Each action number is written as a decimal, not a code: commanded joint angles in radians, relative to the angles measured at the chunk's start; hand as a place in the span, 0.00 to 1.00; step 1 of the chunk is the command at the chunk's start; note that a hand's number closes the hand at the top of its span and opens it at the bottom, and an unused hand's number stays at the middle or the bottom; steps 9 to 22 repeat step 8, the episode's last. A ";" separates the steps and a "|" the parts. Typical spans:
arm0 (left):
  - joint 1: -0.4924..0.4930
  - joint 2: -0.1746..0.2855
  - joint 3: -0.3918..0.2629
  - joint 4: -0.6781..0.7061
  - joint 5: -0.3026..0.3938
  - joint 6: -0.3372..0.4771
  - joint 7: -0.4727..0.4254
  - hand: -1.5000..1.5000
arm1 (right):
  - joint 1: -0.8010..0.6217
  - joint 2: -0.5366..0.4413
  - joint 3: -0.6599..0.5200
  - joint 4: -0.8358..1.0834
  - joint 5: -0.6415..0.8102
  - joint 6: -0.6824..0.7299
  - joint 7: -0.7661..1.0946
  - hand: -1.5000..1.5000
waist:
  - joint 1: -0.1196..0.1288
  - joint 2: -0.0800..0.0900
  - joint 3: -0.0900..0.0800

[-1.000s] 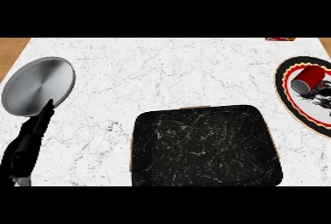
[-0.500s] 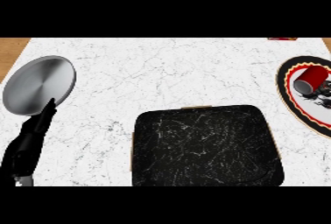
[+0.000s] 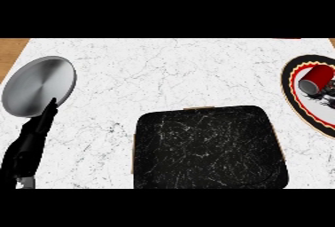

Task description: Pick the can from the tray and place it in the plate

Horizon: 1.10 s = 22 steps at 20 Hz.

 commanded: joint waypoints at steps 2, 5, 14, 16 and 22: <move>-0.010 -0.002 0.007 0.003 0.010 -0.004 0.011 0.50 | 0.079 -0.025 -0.008 -0.030 -0.008 0.080 -0.101 0.00 | 0.000 0.004 0.004; 0.002 0.002 0.000 -0.022 0.010 -0.013 0.018 0.50 | 0.102 -0.054 -0.017 -0.030 -0.018 0.113 -0.079 0.00 | 0.002 -0.001 0.004; 0.031 -0.005 -0.002 -0.014 0.009 -0.011 -0.014 0.50 | 0.127 -0.055 -0.026 -0.034 -0.028 0.108 -0.078 0.00 | 0.009 0.000 0.005; 0.031 -0.005 -0.002 -0.014 0.009 -0.011 -0.014 0.50 | 0.127 -0.055 -0.026 -0.034 -0.028 0.108 -0.078 0.00 | 0.009 0.000 0.005; 0.031 -0.005 -0.002 -0.014 0.009 -0.011 -0.014 0.50 | 0.127 -0.055 -0.026 -0.034 -0.028 0.108 -0.078 0.00 | 0.009 0.000 0.005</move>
